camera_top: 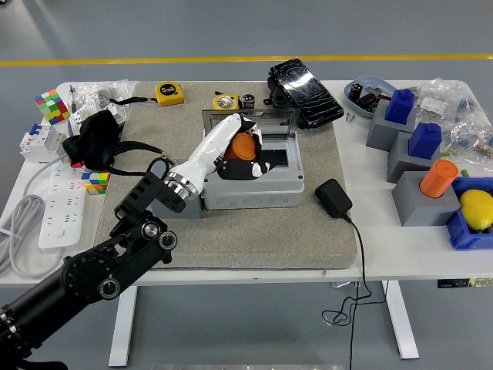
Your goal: Fetch the battery,place it into the box,close the lid of the box
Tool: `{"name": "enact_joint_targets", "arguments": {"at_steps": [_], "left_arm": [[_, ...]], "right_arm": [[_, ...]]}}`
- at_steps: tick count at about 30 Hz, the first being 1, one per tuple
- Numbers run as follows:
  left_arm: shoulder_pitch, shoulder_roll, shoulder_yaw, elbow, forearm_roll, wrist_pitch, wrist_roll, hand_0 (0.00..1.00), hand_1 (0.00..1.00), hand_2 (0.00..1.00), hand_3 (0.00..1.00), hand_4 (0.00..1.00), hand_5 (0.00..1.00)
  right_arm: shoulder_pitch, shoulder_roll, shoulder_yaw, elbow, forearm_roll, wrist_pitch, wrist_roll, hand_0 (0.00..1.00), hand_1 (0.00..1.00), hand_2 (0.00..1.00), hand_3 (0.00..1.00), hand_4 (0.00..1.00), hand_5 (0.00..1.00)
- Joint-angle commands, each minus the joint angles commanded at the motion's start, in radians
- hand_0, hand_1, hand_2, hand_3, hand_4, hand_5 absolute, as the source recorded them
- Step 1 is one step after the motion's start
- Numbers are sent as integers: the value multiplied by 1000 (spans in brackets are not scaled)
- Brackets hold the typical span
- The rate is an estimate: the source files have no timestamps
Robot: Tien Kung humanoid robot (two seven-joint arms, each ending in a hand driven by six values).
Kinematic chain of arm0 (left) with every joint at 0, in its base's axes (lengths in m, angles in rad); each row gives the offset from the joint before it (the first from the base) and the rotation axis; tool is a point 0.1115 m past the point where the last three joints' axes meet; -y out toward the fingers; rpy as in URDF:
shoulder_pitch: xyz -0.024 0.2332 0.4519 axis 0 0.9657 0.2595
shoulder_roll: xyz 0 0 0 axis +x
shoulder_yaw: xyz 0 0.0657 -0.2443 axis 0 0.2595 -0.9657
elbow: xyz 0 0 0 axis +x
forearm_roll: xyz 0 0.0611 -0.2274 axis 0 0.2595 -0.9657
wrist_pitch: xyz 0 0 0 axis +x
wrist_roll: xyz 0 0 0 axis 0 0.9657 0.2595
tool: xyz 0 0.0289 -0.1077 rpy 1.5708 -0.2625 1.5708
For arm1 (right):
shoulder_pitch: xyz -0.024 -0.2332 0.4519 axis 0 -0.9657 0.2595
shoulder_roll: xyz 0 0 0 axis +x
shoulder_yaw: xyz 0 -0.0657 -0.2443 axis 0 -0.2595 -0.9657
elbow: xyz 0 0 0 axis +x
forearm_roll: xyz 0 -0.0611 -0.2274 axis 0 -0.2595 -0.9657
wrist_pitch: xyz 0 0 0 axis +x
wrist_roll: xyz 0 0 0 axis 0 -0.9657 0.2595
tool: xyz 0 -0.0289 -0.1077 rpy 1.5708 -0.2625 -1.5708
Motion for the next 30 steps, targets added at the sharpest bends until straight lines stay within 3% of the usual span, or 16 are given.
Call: {"name": "enact_joint_targets", "arguments": {"at_steps": [7, 13, 22, 30], "left_arm": [[-98, -47, 58, 80, 83, -1, 114, 213, 140, 199, 252, 893, 2], [-168, -47, 101, 176, 107, -18, 200, 214, 140, 200, 257, 941, 2], [-223, -47, 139, 258, 85, -23, 231, 215, 142, 202, 264, 963, 2], [-232, -47, 143, 257, 70, -21, 226, 222, 158, 208, 288, 992, 33]], "right_arm": [[-6, -1, -9, -2, 10, -1, -2, 566, 595, 570, 544, 919, 471], [-6, 1, -11, -1, 9, -2, -2, 566, 595, 570, 544, 918, 471], [-3, 1, -22, 0, 11, -2, -3, 563, 595, 569, 544, 918, 471], [-2, -2, -26, 1, 10, -3, -2, 563, 595, 567, 543, 916, 470]]}}
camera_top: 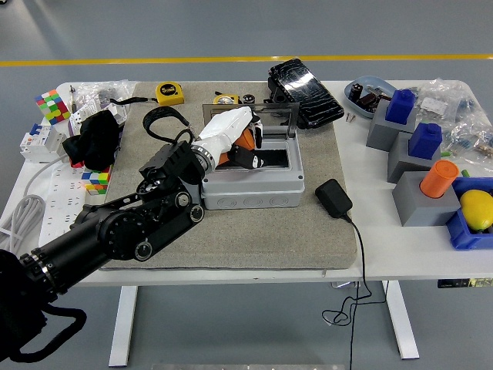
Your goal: Fetch the battery,place it into the box,close the lid of the box
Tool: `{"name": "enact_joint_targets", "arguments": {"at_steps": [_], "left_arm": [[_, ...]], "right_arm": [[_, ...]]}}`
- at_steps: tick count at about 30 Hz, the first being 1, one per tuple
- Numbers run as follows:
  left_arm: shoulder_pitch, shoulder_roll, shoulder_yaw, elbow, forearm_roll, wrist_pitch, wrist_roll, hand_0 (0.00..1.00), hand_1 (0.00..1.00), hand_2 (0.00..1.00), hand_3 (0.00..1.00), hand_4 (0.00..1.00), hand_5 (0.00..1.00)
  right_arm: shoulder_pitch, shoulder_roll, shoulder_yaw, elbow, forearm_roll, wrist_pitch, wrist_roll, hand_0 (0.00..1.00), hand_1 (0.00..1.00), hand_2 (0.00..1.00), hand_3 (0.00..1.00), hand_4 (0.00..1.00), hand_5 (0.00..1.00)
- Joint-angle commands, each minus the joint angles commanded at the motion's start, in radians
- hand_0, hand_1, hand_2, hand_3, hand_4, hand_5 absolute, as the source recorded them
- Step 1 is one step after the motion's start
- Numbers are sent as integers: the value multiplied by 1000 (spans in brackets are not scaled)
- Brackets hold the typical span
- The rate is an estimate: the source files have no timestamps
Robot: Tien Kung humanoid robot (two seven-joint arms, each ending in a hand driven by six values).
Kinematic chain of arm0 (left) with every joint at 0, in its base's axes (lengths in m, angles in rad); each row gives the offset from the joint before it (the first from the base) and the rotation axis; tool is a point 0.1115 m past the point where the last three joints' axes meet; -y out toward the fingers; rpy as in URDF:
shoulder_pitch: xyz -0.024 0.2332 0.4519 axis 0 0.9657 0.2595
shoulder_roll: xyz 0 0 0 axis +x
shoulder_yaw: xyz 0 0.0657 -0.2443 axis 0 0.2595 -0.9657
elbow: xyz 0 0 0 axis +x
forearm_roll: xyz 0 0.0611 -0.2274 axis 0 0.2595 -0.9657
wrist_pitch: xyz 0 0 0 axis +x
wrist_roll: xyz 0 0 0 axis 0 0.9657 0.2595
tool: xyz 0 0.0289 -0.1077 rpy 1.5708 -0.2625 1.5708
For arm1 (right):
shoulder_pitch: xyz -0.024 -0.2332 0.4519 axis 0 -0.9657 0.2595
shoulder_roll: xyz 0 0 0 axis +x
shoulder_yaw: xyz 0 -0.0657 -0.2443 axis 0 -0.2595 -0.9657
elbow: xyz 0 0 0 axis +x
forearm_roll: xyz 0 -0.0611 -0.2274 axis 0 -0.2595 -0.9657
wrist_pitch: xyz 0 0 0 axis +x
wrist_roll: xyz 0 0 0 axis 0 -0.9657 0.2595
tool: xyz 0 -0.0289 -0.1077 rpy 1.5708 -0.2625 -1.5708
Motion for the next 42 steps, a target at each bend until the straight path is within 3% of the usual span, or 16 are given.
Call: {"name": "enact_joint_targets", "arguments": {"at_steps": [16, 17, 22, 23, 31, 37, 40, 41, 42], "left_arm": [[6, 0, 30, -18, -38, 9, -36, 242, 191, 229, 308, 998, 70], [8, 0, 31, -18, -40, 9, -42, 444, 465, 454, 535, 998, 105], [10, 0, 27, -22, -37, 8, -62, 444, 465, 454, 535, 998, 105], [10, 0, 25, -23, -35, 7, -64, 535, 608, 597, 709, 998, 224], [16, 0, 16, -33, -29, -3, -63, 548, 614, 608, 723, 998, 268], [35, 0, -10, -82, -28, -8, -62, 515, 605, 606, 720, 998, 259], [55, 0, -30, -126, -53, 19, -110, 515, 605, 606, 720, 998, 259], [61, 0, -39, -141, -64, 28, -127, 399, 532, 509, 654, 998, 266], [66, 0, -47, -154, -70, 33, -138, 399, 532, 509, 654, 998, 266]], "right_arm": [[2, 2, -13, 1, -1, -1, 1, 564, 595, 568, 542, 916, 469], [2, 1, -13, 2, -1, 0, 1, 564, 595, 568, 543, 916, 469], [-1, 1, -14, 0, 2, 0, 0, 564, 595, 568, 543, 916, 469], [-2, 1, -15, 0, 3, 1, 0, 564, 595, 568, 542, 916, 469], [-2, 4, -5, 1, -3, 1, 2, 564, 595, 568, 542, 916, 468], [-3, 4, -5, 1, -2, 1, 1, 564, 595, 567, 542, 916, 468], [-4, 5, -2, 1, -2, 1, 2, 564, 595, 567, 542, 916, 468], [-4, 5, -3, 1, -1, 1, 1, 564, 595, 567, 542, 915, 467], [-5, 5, -3, 0, -1, 1, 1, 564, 595, 567, 542, 915, 467]]}}
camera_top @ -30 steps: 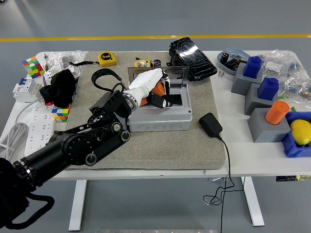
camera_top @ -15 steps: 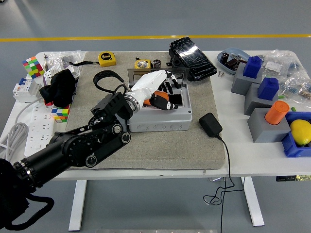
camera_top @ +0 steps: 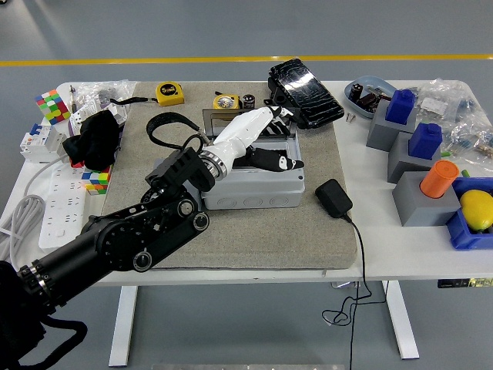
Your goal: Fetch the battery,place it into the box,close the lid of the box
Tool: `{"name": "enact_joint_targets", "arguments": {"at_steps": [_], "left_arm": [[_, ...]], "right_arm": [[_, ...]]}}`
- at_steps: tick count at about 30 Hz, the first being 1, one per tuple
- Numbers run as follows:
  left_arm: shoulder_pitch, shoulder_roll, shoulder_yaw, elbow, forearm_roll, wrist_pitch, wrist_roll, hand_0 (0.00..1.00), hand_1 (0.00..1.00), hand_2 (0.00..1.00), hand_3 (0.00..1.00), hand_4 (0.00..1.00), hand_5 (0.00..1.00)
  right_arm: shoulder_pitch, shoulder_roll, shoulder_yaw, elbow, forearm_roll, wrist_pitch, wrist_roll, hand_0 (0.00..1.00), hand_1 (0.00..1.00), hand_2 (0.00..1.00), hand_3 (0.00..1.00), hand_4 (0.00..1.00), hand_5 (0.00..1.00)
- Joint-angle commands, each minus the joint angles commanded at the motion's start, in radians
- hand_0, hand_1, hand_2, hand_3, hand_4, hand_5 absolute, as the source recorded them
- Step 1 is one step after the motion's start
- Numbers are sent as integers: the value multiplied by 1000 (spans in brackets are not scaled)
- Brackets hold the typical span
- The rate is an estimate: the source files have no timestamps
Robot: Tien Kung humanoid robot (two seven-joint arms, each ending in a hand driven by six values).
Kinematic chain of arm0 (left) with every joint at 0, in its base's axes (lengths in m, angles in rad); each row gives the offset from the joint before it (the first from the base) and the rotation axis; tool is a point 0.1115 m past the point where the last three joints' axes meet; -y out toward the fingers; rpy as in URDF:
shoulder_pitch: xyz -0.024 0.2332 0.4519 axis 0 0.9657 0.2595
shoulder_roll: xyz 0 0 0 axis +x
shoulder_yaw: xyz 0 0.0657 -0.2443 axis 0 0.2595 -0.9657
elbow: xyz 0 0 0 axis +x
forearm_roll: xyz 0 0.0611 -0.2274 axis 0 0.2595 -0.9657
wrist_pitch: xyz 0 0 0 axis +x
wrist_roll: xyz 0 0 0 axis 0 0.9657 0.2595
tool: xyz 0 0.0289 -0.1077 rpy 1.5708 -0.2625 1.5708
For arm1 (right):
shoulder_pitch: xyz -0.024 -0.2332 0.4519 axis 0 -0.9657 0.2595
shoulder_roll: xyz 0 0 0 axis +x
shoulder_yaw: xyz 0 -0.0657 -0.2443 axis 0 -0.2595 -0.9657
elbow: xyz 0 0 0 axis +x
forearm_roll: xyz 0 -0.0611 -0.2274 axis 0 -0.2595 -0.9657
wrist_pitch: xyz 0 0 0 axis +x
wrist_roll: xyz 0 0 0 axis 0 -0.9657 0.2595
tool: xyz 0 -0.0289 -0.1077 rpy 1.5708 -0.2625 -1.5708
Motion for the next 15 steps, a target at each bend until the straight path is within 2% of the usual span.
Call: {"name": "enact_joint_targets", "arguments": {"at_steps": [4, 5, 6, 10, 11, 15], "left_arm": [[16, 0, -43, -52, -31, 22, -49, 399, 532, 509, 654, 998, 266], [18, 0, -55, -61, -36, 28, -59, 361, 470, 457, 539, 998, 286], [18, 0, -67, -66, -40, 34, -70, 361, 470, 457, 539, 998, 286], [4, 0, -110, -48, -23, 37, -70, 361, 470, 457, 539, 998, 286], [1, 0, -116, -42, -17, 36, -68, 587, 638, 585, 595, 998, 304], [-21, 0, -143, 3, 20, 22, -44, 587, 638, 585, 595, 998, 304]], "right_arm": [[-1, 1, 2, 0, -1, 0, 0, 564, 595, 567, 542, 915, 467], [-1, 2, 2, 0, -1, 0, 0, 564, 595, 567, 542, 915, 467], [-1, 2, 2, 0, -1, 0, 0, 564, 595, 567, 542, 915, 467], [0, 3, 4, 1, -3, -1, 1, 564, 595, 567, 542, 915, 467], [0, 3, 4, 1, -3, -1, 1, 564, 594, 566, 542, 916, 466], [0, 3, 2, 1, -2, -1, 1, 564, 594, 566, 542, 916, 466]]}}
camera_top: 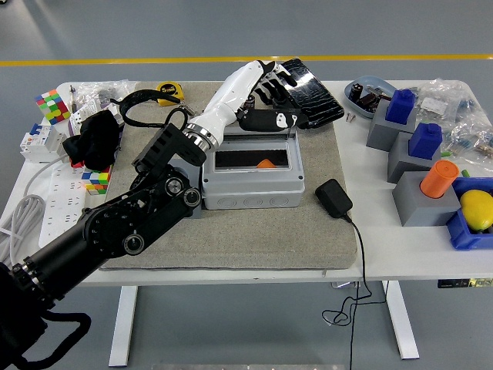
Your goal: Fetch the battery,place it into the box,close the lid of the box
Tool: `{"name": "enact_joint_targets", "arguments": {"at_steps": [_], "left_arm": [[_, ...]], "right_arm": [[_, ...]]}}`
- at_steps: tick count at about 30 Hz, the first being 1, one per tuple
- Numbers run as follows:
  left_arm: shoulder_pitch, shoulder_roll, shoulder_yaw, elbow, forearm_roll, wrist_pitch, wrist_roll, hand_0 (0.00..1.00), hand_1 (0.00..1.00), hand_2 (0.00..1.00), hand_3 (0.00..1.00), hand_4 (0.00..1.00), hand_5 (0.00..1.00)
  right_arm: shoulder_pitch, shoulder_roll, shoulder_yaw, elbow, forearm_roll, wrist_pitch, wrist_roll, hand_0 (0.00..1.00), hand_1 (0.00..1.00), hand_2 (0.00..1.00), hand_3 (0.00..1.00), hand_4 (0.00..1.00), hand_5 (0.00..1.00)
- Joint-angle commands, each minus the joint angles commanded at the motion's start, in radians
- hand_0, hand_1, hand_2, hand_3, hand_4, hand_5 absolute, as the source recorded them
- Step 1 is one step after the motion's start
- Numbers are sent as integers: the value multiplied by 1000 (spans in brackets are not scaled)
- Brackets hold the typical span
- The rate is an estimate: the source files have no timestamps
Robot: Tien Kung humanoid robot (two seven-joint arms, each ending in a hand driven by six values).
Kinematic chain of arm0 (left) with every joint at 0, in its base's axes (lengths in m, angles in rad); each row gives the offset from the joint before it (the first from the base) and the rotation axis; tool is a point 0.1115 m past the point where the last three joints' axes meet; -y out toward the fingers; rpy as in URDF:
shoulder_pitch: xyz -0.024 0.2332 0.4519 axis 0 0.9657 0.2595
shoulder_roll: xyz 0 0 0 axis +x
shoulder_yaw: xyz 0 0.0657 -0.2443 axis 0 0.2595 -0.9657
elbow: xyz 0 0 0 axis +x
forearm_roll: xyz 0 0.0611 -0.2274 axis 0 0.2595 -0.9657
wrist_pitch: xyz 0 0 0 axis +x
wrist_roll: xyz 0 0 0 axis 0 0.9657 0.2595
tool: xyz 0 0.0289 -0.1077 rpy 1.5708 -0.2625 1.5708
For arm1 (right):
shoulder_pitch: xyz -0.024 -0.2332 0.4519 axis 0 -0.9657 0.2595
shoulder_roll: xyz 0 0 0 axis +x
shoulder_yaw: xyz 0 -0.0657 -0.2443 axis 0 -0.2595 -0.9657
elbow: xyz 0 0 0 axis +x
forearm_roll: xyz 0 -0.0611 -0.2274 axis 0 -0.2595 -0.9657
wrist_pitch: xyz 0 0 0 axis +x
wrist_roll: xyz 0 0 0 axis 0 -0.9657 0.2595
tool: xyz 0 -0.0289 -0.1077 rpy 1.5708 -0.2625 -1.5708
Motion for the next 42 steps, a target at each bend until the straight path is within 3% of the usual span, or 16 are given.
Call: {"name": "enact_joint_targets", "arguments": {"at_steps": [1, 2, 12, 17, 25, 37, 42], "left_arm": [[-7, 0, -5, 12, 9, -7, 9, 587, 638, 585, 595, 998, 304], [-13, 0, -8, 23, 15, -12, 16, 785, 787, 749, 742, 998, 328], [-47, 0, 22, 114, 51, -56, 78, 801, 801, 776, 745, 998, 348], [-47, 0, 56, 127, 54, -80, 110, 794, 805, 778, 748, 998, 364], [-24, 0, 86, 75, 53, -104, 143, 776, 782, 746, 745, 998, 365], [52, 0, 101, -49, 66, -122, 183, 753, 762, 723, 737, 998, 383], [80, 17, 108, -78, 66, -123, 189, 743, 757, 725, 733, 998, 393]], "right_arm": [[0, 0, 0, 0, 0, 0, 0, 564, 594, 566, 542, 916, 466], [1, 0, -1, 0, 1, 0, 0, 565, 595, 566, 542, 914, 466], [2, 0, -1, 0, 3, 0, -1, 565, 594, 566, 542, 915, 466], [1, -1, 3, 1, -1, 0, 0, 565, 595, 567, 542, 915, 466], [-1, -5, 7, 2, -5, 0, -1, 565, 594, 567, 542, 915, 465], [2, -6, 4, 3, -9, 0, -1, 565, 595, 567, 542, 916, 466], [2, -7, 3, 3, -11, -1, -1, 565, 595, 567, 542, 917, 468]]}}
